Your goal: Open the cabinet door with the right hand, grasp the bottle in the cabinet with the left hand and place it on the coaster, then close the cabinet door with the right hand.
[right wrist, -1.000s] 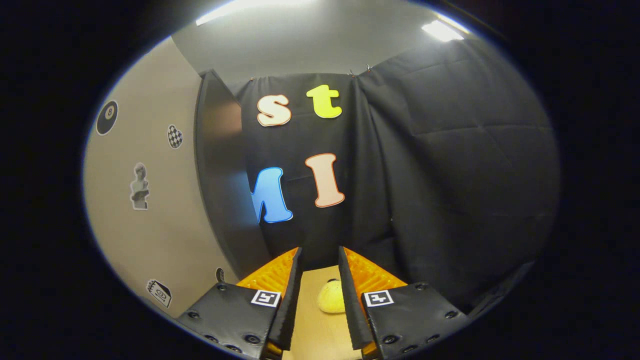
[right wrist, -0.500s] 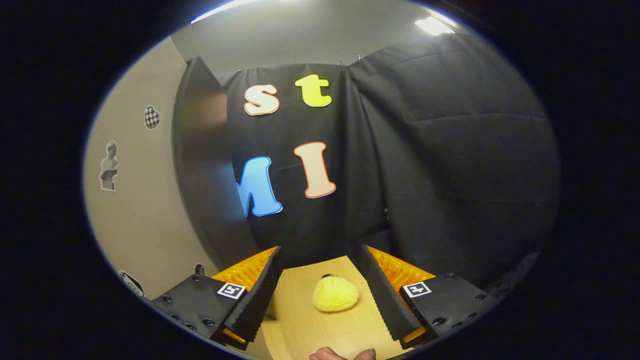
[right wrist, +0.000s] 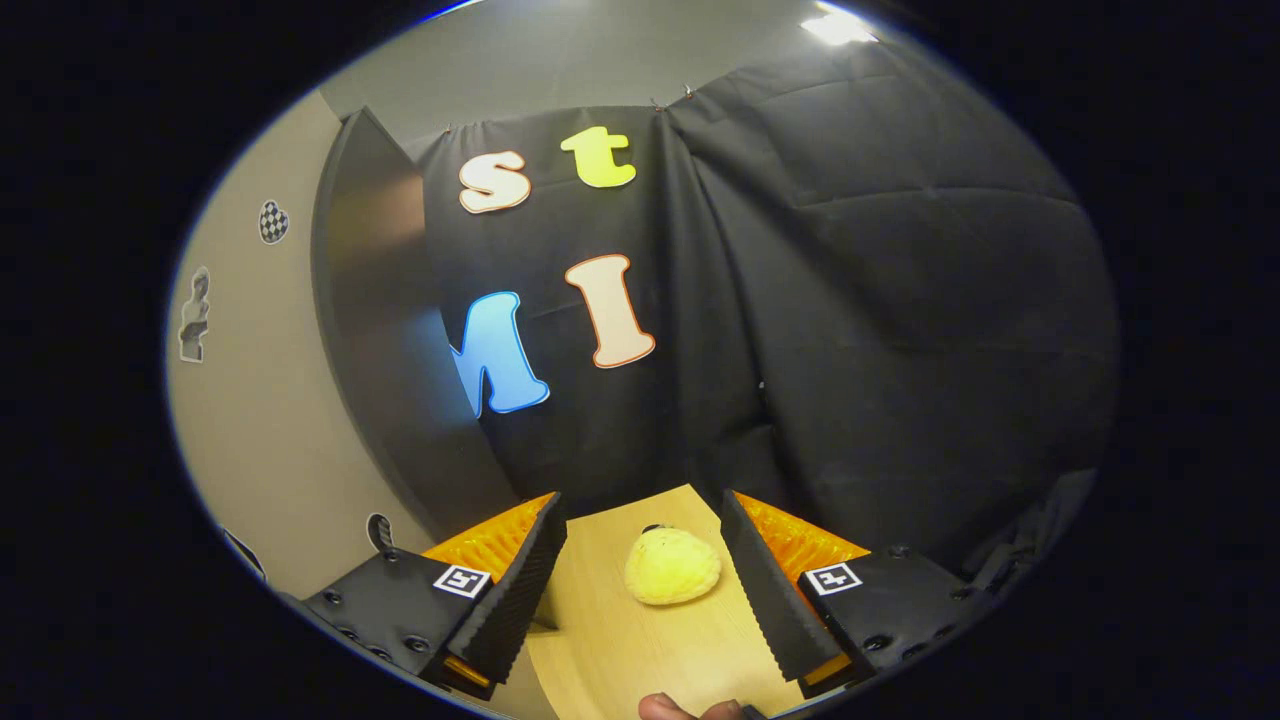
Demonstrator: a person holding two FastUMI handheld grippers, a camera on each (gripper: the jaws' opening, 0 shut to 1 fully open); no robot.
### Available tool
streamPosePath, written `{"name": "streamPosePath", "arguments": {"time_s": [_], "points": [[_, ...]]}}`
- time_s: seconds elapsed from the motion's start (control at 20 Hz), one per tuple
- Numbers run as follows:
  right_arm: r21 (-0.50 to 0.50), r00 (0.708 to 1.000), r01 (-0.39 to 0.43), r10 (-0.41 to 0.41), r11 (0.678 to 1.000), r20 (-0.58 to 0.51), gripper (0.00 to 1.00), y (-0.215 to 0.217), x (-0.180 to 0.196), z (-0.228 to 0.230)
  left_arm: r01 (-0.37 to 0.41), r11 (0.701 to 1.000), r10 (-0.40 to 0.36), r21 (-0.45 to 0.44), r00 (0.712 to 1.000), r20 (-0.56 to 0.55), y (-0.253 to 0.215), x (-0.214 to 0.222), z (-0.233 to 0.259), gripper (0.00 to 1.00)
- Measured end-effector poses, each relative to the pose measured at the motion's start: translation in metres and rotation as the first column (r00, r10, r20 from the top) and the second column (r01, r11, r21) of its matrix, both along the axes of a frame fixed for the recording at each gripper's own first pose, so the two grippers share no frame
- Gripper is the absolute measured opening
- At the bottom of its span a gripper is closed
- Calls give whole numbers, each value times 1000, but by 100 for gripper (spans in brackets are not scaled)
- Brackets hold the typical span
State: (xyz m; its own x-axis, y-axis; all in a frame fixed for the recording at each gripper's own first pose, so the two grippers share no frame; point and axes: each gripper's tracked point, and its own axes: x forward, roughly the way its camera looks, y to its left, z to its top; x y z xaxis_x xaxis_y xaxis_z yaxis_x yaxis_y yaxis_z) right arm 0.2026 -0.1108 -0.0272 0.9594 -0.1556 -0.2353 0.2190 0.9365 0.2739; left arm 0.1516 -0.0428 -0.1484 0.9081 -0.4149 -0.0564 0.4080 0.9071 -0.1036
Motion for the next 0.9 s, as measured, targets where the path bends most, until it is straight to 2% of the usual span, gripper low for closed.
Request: {"name": "streamPosePath", "arguments": {"time_s": [0.35,0.5,0.6,0.9], "points": [[-17,999,6,-6,1000,-32,98,-5,-1,-10,1,1000,-2,17,1000,27,-2,0,7,86],[-4,999,-8,8,1000,-45,98,-1,-1,-15,-2,1000,2,20,1000,23,-2,5,3,82],[-11,998,-12,12,1000,-54,98,-1,-3,-18,-6,1000,6,15,1000,23,-2,5,5,75],[-20,998,7,-8,1000,-56,98,-8,-12,-15,28,999,-28,-19,999,26,-4,-9,8,73]]}}
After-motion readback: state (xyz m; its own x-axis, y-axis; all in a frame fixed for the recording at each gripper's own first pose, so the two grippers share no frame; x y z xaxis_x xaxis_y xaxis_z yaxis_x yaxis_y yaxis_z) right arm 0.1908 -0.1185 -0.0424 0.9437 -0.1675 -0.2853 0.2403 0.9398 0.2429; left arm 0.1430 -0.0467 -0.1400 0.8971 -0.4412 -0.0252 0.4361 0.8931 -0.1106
